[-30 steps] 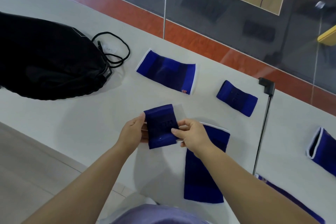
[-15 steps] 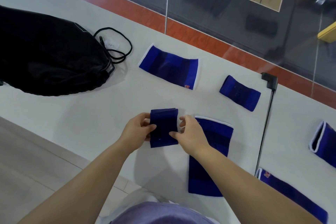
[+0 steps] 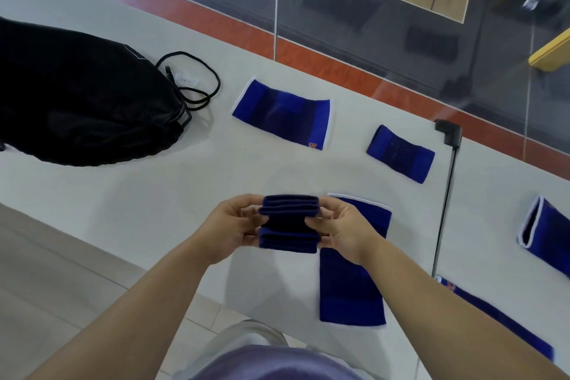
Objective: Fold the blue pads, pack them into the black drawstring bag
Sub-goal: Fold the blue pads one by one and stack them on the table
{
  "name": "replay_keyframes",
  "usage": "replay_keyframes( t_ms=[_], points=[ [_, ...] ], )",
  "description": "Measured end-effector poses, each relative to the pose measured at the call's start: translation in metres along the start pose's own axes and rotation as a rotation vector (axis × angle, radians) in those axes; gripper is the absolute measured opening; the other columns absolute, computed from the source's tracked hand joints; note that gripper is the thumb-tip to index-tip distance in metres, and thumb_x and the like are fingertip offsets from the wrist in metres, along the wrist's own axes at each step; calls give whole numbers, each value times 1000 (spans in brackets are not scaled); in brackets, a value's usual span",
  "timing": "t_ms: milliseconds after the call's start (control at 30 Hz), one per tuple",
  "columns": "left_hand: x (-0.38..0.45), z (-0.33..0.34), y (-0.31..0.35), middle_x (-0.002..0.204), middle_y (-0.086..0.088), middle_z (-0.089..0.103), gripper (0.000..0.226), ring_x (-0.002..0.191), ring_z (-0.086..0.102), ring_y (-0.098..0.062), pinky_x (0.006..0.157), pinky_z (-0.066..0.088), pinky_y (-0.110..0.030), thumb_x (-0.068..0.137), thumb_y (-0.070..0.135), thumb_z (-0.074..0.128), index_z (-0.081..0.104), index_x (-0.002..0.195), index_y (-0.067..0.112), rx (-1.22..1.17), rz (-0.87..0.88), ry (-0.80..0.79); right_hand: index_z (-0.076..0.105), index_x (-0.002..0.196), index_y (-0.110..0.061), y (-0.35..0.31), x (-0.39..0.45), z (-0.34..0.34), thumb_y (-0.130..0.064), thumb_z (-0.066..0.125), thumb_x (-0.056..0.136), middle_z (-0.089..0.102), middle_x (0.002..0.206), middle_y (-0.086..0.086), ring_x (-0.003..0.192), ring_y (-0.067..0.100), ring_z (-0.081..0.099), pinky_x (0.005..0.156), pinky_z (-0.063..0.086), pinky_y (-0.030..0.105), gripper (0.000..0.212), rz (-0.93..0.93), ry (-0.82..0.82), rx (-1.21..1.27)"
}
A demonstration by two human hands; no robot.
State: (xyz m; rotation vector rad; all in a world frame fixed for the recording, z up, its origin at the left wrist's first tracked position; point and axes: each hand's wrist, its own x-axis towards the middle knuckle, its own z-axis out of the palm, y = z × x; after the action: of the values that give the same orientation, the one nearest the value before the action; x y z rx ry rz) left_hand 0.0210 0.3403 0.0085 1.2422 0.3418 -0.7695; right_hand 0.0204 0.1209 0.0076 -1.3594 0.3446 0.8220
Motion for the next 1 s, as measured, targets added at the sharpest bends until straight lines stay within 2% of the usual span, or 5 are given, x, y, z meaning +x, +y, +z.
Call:
replay_keyframes(
  t_ms=[167,300,600,800,1000],
  points=[
    [-4,-5,3,87,-16,73,50,74,68,-27,61,58,-31,86,-17,36,76,70,9,-12,-13,-8,73,94,-7,-6,-5,1,21,40,86,73,100,10,93,24,70,78,59,32,44,6,-22,-31],
    [-7,-10,1,97,-17,70,19,80,67,-27,70,58,-33,73,15,58,73,75,3,169,-35,99,72,92,1,-4,-1,9,10,44,86,66,108,8,98,21,63,81,58,29,31,14,-19,-140],
    [-6,-29,-25,122,2,47,22,95,57,-12,82,47,-18,77,8,76,71,98,12,923,279,286,59,128,-20,17,11,40,-31,57,92,41,144,-5,132,12,37,106,28,22,37,-293,14,-1078],
    [2,-24,-37,100,-5,71,28,97,52,-22,82,51,-28,66,-6,72,77,86,13,1424,845,172,59,124,-19,2,1,24,-32,58,91,53,128,-6,117,8,48,99,35,19,35,-323,130,-1055],
    [-4,-15,-34,91,3,73,22,80,68,-21,74,56,-28,76,19,64,75,95,17,1518,771,56,64,112,-19,1,-16,-4,-30,59,91,62,107,-7,96,6,58,88,50,25,24,-284,307,-924]
  ],
)
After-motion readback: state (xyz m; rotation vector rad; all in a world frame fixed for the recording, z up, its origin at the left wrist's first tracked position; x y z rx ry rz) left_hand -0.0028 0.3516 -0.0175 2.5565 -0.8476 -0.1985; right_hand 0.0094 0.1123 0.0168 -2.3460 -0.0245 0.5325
